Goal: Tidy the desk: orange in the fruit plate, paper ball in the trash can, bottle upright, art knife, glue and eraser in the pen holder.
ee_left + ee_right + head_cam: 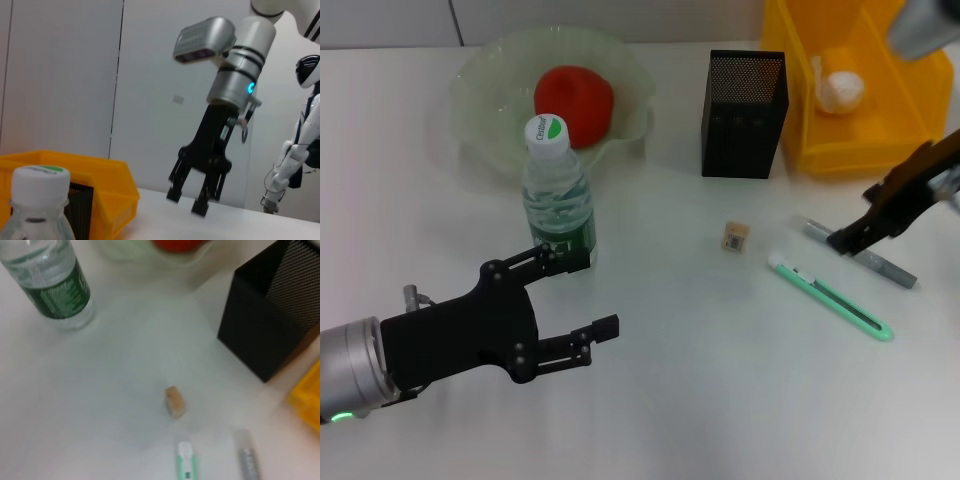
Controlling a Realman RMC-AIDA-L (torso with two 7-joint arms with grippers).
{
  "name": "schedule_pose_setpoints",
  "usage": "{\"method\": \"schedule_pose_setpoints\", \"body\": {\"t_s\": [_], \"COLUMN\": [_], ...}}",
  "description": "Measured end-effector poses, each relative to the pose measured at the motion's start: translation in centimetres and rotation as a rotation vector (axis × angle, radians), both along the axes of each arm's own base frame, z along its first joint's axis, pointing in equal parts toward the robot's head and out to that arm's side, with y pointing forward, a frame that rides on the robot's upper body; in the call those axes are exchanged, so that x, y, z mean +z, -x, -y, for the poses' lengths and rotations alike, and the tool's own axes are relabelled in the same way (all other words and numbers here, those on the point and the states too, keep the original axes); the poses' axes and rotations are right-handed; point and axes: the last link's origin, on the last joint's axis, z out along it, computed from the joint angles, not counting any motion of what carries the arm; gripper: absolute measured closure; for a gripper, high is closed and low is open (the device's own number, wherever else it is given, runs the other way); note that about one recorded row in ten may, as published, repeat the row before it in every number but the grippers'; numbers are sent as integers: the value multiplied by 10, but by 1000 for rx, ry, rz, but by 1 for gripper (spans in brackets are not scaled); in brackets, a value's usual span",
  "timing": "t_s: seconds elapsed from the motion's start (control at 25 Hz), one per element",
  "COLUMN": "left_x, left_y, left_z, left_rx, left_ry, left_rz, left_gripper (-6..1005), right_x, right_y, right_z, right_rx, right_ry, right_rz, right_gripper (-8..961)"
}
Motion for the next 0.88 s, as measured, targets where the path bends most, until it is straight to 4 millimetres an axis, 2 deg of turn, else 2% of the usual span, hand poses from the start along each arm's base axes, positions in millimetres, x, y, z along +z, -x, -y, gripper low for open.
{"method": "schedule_pose_setpoints", "body": {"t_s": [0.04, 0.08, 0.24, 0.64, 0.76, 0.88], "left_x": [0, 0, -1, -7, -10, -12], "left_y": [0, -1, -1, -6, -8, -8], "left_z": [0, 0, -2, -6, -6, -5], "left_rx": [-1, -1, 3, 7, 6, 7], "left_ry": [-1, -2, -7, -10, -6, -5], "left_rz": [1, 1, -1, -2, 1, 2], "left_gripper": [201, 201, 200, 200, 200, 200], "right_x": [-15, -15, -45, -80, -83, -86], "right_y": [-4, -4, -14, -24, -25, -26], "right_z": [-2, -2, -5, -12, -13, -13], "right_rx": [-5, -5, -12, 1, 5, 10], "right_ry": [20, 20, 36, 37, 35, 39], "right_rz": [18, 18, 44, 68, 71, 76], "right_gripper": [201, 202, 204, 210, 212, 315]}}
